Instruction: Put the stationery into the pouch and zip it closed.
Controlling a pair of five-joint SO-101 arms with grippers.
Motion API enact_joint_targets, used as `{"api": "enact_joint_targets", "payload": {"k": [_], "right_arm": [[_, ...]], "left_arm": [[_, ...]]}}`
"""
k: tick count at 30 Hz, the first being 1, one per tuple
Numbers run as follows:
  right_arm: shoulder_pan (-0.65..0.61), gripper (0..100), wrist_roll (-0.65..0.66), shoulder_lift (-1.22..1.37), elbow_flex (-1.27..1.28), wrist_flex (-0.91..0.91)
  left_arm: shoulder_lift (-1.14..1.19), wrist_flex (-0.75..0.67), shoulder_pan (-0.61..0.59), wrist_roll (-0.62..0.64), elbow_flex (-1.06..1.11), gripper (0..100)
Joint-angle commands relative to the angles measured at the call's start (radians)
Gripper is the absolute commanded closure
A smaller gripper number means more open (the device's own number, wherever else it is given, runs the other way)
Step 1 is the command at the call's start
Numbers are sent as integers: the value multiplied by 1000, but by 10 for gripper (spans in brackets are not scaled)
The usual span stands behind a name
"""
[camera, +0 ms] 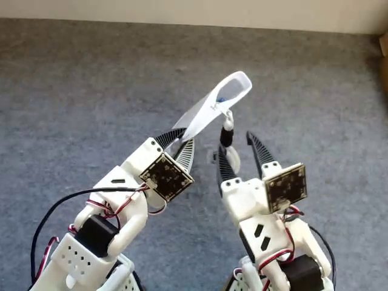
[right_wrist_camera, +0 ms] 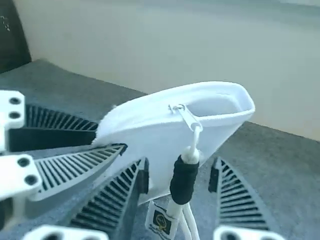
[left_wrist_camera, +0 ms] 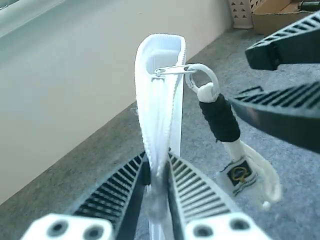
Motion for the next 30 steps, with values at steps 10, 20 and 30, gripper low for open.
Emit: {"api": "enact_joint_targets", "payload": {"k": [10, 20, 30], "right_arm": [[31, 814, 23, 5, 133, -317], [31, 815, 78, 7, 185, -378], [35, 815, 78, 196, 114, -328]], "left_arm": [[-35, -11, -7, 6, -15, 995], [-35, -11, -5, 6, -15, 995], [-33, -11, -5, 6, -15, 995]]}}
